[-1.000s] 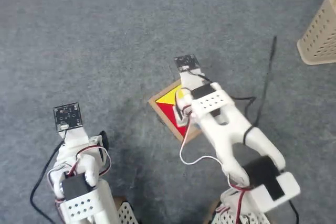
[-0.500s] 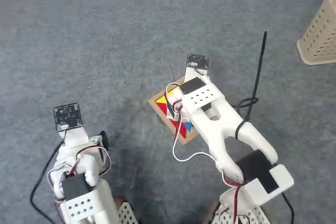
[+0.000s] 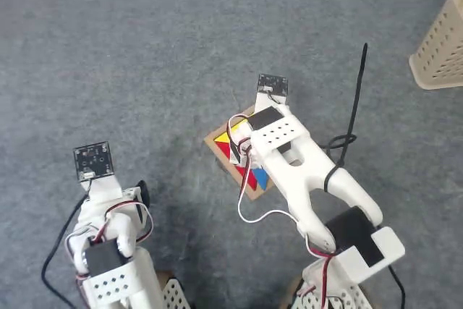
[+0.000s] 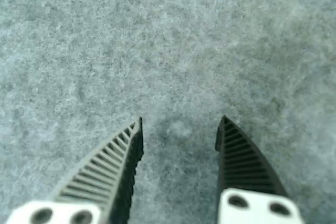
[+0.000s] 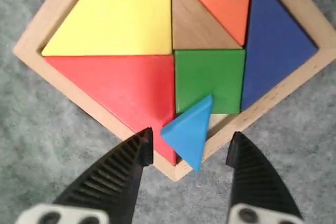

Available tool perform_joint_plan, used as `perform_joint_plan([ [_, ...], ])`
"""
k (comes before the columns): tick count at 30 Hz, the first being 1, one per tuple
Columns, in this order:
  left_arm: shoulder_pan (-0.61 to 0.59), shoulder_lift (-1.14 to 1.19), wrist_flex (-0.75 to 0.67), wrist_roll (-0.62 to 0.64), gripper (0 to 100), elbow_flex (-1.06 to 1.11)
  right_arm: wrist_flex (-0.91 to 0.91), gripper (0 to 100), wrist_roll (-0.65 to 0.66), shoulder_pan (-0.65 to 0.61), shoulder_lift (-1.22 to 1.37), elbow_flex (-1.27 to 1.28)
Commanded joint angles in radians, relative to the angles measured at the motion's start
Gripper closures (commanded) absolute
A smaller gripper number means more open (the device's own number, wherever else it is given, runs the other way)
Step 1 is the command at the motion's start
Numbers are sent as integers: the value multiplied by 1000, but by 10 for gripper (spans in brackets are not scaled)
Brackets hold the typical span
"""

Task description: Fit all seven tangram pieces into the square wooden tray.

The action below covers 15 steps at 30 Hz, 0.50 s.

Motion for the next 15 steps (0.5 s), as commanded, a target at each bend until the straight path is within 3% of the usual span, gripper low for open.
perform_joint_plan([
  [1, -6, -20, 3, -6, 784, -13, 18, 780, 106, -7, -42, -51],
  [4, -6, -20, 3, -6, 784, -13, 24, 841, 354, -5, -94, -51],
  [11, -6, -20, 3, -6, 784, -13, 16, 911, 430, 48, -249, 12],
  [15, -6, -20, 3, -6, 784, -13, -117, 971, 644, 24, -303, 115],
])
